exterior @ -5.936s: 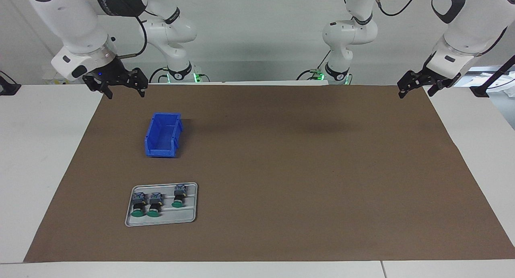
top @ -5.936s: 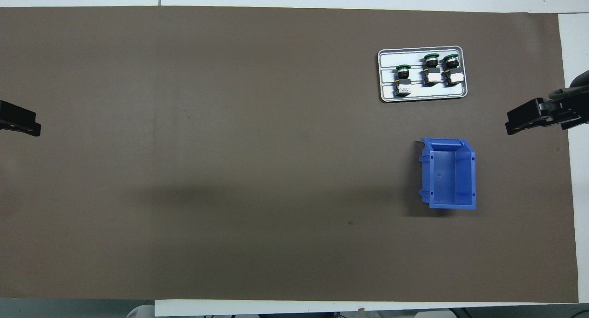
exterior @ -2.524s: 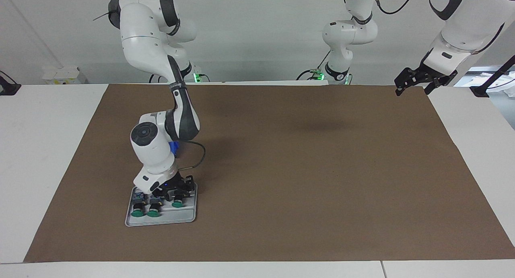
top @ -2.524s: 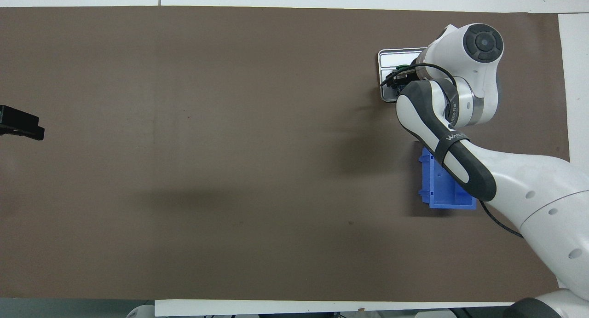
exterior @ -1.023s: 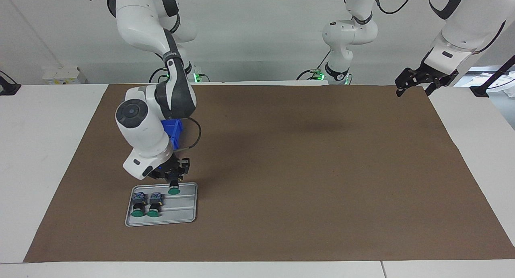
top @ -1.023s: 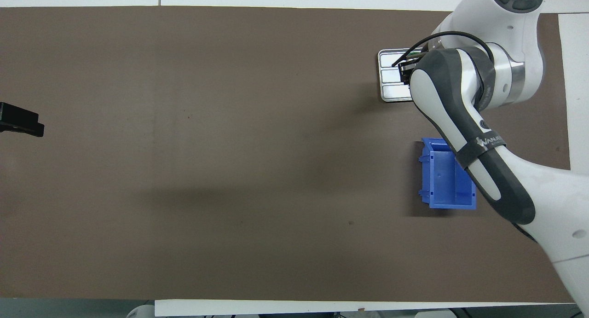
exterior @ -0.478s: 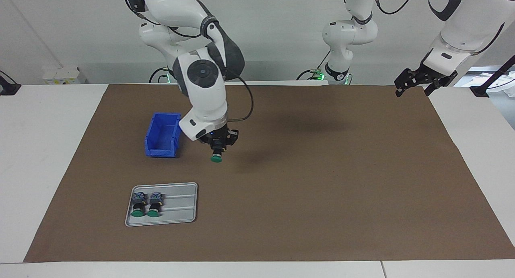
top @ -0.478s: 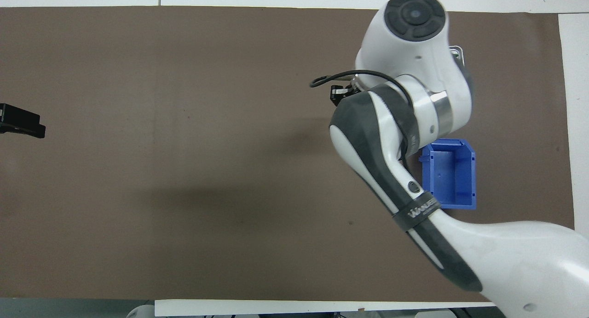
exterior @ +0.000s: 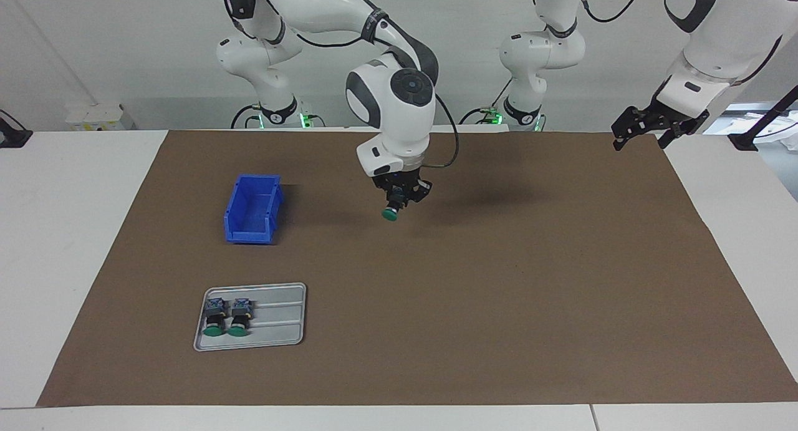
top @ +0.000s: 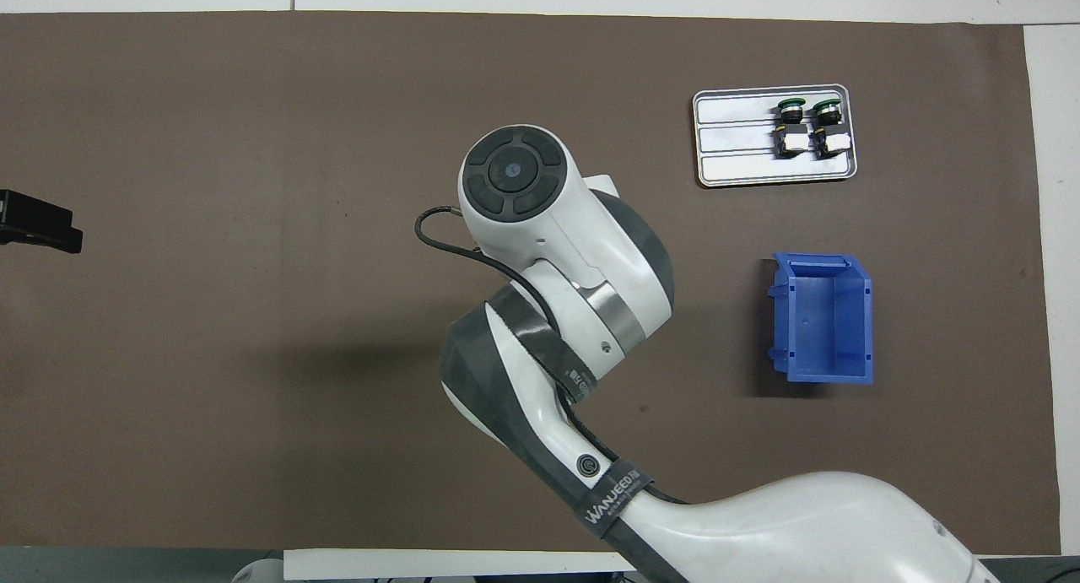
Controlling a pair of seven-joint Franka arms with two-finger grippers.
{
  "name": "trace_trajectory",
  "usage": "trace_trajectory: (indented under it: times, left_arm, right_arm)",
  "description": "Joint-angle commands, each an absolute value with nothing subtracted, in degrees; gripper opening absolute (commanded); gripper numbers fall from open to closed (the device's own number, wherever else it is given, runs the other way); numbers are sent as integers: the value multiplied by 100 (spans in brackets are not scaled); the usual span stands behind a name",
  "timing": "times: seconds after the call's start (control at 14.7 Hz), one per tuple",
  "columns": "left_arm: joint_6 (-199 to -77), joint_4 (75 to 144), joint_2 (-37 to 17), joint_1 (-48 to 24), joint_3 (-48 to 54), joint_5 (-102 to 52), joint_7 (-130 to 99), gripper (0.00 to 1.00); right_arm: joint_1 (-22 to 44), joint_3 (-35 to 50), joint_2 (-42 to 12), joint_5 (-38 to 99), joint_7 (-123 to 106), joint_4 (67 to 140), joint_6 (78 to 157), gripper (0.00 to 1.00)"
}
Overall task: Place and press button with both arms
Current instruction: 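Lift the part and carry it toward the table center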
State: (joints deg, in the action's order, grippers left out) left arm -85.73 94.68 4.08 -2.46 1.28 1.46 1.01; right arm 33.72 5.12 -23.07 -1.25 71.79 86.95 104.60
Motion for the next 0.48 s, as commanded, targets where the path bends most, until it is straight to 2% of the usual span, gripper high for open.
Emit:
trace_trajectory:
  times: [0.0,0.2,0.41]
  left_arm:
    - [-8675,9659,571,-211,114,97,88,100]
    - [-8684,9668,589,-202,114,97,88,100]
    - [-8684,9668,598,-202,114,97,88,100]
  right_arm:
    - [3305,519,-2470,-97,8135,8719,10678,0]
    - [3270,519,-2540,-79,10196,8859,11213,6]
    - [3270,519,-2855,-70,11284,8886,11469,7]
